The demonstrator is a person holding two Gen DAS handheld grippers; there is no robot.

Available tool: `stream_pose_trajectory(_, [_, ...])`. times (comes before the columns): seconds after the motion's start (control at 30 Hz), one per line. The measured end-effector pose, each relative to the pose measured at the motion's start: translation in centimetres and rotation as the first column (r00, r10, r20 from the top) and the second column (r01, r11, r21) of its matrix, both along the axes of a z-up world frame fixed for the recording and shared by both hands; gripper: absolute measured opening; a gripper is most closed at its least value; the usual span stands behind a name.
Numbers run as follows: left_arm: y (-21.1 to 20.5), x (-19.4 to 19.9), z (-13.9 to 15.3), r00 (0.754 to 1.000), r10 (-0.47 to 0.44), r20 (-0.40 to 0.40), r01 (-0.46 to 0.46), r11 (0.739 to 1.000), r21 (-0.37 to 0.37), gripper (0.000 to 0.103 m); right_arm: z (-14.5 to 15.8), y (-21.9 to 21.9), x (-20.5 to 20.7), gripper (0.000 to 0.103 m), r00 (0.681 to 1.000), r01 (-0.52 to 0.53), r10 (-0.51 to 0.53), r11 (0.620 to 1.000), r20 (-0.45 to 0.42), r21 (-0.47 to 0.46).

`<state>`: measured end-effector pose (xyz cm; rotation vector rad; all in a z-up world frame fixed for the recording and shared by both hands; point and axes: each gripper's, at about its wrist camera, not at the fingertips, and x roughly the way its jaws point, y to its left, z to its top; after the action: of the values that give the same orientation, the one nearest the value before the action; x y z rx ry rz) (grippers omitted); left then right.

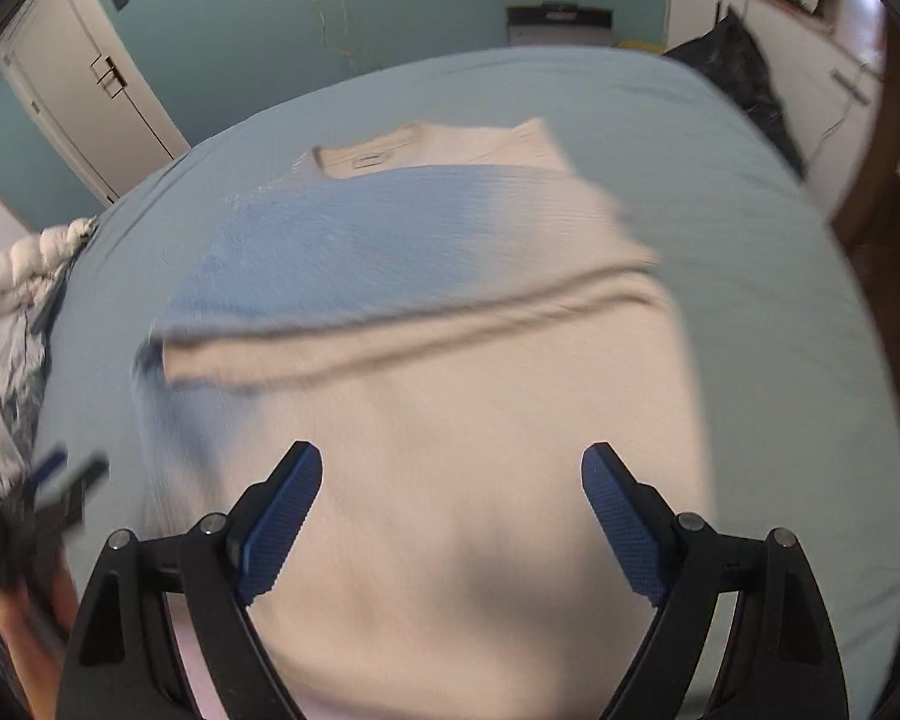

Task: Fold small clothes
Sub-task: 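Grasp the white hem of the sweater with both tools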

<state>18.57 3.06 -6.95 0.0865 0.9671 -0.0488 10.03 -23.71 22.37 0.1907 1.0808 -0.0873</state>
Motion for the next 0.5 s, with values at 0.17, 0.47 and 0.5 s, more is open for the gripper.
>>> stream_pose_trajectory(0.17, [-0.8,-3.7,1.4,0.998,-0.030,0.063,0.025,0.997,0.078,0.103,-1.0,-5.0,-5.2,0.102,0.984,0.128,-0.135,0.990,0.113,0.066])
stream_pose_trajectory(0.47, [2.6,-8.2,2.1,1.000,0.001,0.014,-0.001,0.999,0.042,0.103,-7.4,-11.1,-6.7,0.102,0.933,0.335,-0.360,0.855,-0.013,0.396])
stream_pose_trajectory(0.5, [3.1,-8.2,2.2,1.000,0.011,-0.008,-0.011,1.000,0.028,0.103,-7.4,-11.0,-6.5,0.102,0.932,0.335,-0.361,0.855,-0.010,0.396])
